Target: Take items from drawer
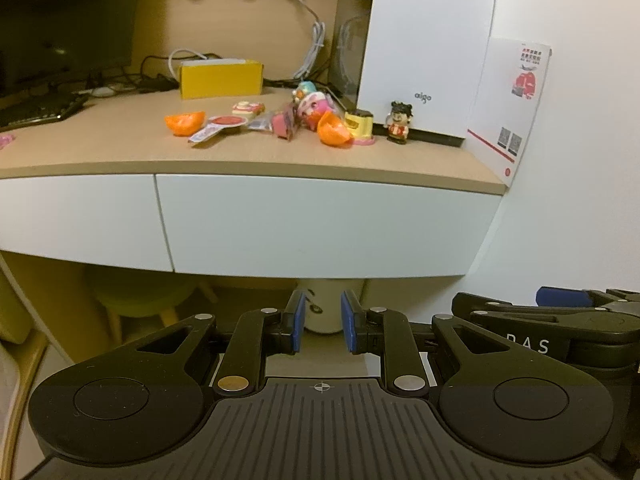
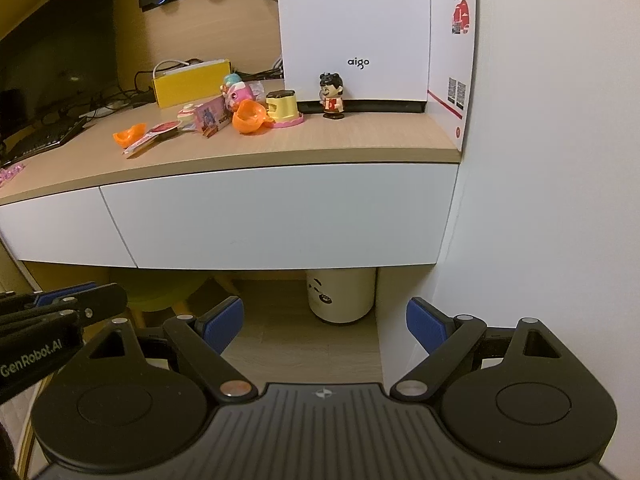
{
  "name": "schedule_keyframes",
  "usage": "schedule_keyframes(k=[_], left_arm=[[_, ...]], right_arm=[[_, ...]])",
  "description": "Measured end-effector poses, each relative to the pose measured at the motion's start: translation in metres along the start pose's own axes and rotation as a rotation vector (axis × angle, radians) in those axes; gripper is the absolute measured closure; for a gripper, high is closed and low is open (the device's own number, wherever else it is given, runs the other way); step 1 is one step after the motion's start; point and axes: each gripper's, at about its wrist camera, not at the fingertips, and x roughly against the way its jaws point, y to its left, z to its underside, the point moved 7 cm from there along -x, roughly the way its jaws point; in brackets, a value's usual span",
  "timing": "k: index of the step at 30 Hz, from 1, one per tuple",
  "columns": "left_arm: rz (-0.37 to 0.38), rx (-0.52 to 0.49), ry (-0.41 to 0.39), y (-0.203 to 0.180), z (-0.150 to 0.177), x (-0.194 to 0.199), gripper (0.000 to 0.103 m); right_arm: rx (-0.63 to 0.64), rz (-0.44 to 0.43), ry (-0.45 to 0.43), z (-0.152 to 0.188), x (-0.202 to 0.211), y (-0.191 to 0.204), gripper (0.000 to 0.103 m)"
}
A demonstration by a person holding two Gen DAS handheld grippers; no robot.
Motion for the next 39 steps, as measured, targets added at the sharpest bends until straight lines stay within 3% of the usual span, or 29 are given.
schedule_keyframes(k=[39], left_arm=[[0.014,0.008,0.012,0.004,0.009,0.007,0.082]], right_arm=[[0.012,-0.024,0.014,0.005,0.000,0.010,0.013]])
